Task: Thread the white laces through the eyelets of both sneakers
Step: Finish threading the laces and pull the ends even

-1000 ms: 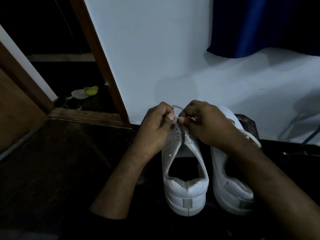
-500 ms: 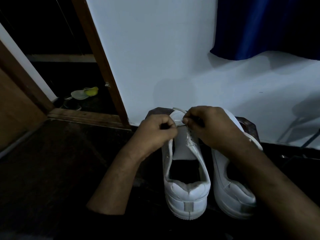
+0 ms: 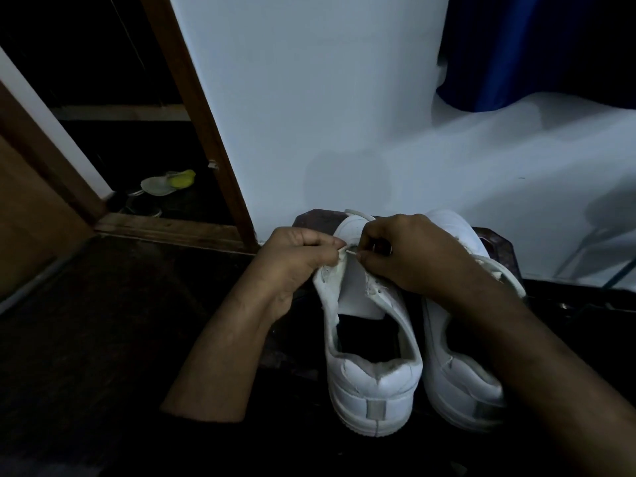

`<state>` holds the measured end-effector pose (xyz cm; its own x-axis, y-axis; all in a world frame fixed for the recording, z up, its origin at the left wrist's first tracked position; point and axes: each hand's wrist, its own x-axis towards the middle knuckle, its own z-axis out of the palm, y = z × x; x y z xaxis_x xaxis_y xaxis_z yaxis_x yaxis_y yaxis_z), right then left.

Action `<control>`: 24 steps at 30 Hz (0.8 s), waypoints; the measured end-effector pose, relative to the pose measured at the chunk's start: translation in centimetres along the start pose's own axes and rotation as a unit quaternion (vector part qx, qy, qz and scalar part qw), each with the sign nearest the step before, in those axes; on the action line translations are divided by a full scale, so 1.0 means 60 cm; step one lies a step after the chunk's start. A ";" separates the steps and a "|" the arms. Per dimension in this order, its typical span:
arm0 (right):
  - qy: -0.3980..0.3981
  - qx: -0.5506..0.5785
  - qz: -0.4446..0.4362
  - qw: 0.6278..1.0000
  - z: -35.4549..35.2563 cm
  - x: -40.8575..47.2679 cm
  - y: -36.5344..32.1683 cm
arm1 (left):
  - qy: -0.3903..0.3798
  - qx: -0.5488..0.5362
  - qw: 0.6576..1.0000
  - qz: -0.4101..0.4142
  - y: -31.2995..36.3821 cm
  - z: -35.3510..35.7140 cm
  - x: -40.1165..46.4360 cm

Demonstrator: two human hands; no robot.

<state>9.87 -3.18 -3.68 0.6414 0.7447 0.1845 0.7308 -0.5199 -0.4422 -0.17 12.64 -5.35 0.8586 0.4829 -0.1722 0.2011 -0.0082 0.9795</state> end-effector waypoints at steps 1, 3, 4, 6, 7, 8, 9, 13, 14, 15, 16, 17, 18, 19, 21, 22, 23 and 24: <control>-0.003 0.000 0.002 1.000 0.002 0.000 0.000 | 0.001 -0.001 1.000 -0.001 -0.001 0.001 0.001; -0.008 -0.004 0.004 1.000 0.004 0.001 0.000 | 0.002 0.000 1.000 -0.003 -0.002 0.000 0.002; -0.011 -0.006 0.004 1.000 0.005 0.001 0.000 | 0.001 -0.001 1.000 -0.004 -0.002 0.000 0.003; -0.018 -0.010 0.008 1.000 0.005 0.001 0.000 | -0.004 -0.001 1.000 -0.003 -0.002 0.000 0.003; -0.022 -0.012 0.011 1.000 0.005 0.001 0.000 | -0.006 0.001 1.000 0.001 -0.002 0.000 0.003; -0.026 -0.013 0.014 0.999 0.005 0.002 0.000 | -0.007 0.003 1.000 0.004 -0.002 0.000 0.002; -0.029 -0.013 0.016 0.999 0.004 0.002 0.000 | -0.005 0.006 1.000 0.008 -0.002 0.000 0.002; -0.031 -0.021 0.021 0.999 0.006 0.002 -0.002 | -0.010 0.024 0.999 0.024 0.000 0.000 -0.002; -0.034 -0.024 0.022 0.999 0.007 0.001 -0.003 | -0.013 0.026 0.999 0.026 0.001 0.001 -0.003; -0.037 -0.028 0.021 0.999 0.007 0.000 -0.004 | -0.016 0.026 0.999 0.027 0.002 0.002 -0.004; -0.040 -0.033 0.018 0.998 0.007 -0.002 -0.006 | -0.017 0.026 0.999 0.028 0.003 0.002 -0.006; -0.041 -0.038 0.015 0.998 0.009 -0.002 -0.007 | -0.016 0.027 0.999 0.028 0.004 0.003 -0.006; -0.040 -0.047 0.013 0.998 0.010 -0.001 -0.007 | -0.014 0.028 0.999 0.029 0.004 0.003 -0.007; -0.037 -0.055 0.012 0.998 0.012 -0.001 -0.007 | -0.012 0.027 0.999 0.031 0.004 0.004 -0.007; -0.028 -0.060 0.012 0.998 0.015 0.000 -0.006 | -0.008 0.028 0.999 0.034 0.005 0.004 -0.007; -0.023 -0.055 0.011 0.998 0.015 -0.001 -0.006 | -0.006 0.031 0.999 0.037 0.005 0.005 -0.008; -0.019 -0.045 0.010 0.999 0.015 -0.002 -0.006 | -0.004 0.035 0.999 0.041 0.006 0.005 -0.008; -0.016 -0.032 0.009 0.999 0.014 -0.002 -0.005 | -0.001 0.040 0.998 0.045 0.006 0.005 -0.007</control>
<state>9.38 -2.80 -4.32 0.6480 0.7470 0.1490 0.7332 -0.5587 -0.3877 -0.32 12.14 -4.96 0.8758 0.4754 -0.0838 0.1595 -0.1211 0.9797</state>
